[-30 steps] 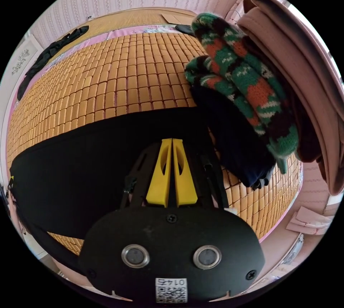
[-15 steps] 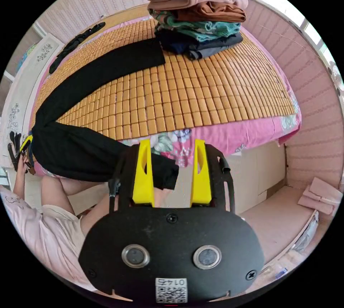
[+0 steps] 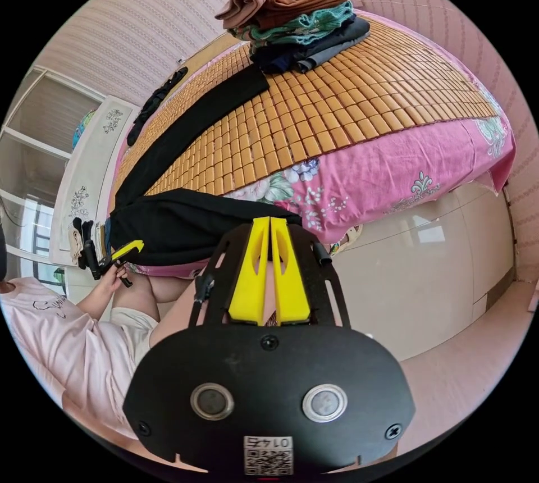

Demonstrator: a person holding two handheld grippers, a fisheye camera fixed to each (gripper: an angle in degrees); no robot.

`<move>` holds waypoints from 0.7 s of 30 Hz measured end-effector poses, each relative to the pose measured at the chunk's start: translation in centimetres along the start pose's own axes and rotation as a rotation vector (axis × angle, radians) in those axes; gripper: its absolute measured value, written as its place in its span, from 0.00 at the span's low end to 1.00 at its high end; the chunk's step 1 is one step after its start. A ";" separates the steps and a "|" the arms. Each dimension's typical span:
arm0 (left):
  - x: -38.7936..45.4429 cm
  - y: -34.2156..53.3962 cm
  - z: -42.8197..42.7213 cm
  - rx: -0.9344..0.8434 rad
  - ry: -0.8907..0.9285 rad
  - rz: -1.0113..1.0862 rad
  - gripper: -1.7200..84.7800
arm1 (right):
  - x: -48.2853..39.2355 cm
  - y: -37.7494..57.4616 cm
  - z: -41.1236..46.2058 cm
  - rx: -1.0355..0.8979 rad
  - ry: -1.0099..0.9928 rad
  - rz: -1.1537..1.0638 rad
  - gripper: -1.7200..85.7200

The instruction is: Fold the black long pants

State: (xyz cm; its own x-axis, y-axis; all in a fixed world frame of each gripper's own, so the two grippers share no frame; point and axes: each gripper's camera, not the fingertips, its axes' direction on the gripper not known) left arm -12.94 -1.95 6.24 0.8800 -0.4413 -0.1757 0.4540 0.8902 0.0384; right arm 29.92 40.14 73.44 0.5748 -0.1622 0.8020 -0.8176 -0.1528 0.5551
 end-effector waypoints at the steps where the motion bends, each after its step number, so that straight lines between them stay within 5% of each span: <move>1: 0.0 -0.1 0.0 -0.004 0.003 0.000 0.10 | 0.4 0.2 0.0 0.000 -0.009 0.010 0.05; 5: 0.5 -0.3 -0.6 0.025 -0.006 -0.012 0.10 | 2.8 1.3 0.6 -0.022 -0.097 0.057 0.11; 16: 1.8 -1.1 0.4 0.014 -0.019 0.022 0.12 | 2.5 -7.1 -3.3 0.197 -0.256 -0.096 0.02; 21: 2.3 -1.9 0.9 0.027 -0.028 0.024 0.12 | 2.7 -15.0 2.0 0.027 -0.007 0.001 0.05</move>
State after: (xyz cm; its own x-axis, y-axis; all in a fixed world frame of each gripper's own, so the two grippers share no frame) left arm -11.68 -4.72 6.65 0.8943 -0.4228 -0.1467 0.4356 0.8975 0.0688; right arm 43.78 40.03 66.85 0.5744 -0.1695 0.8008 -0.8171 -0.1784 0.5483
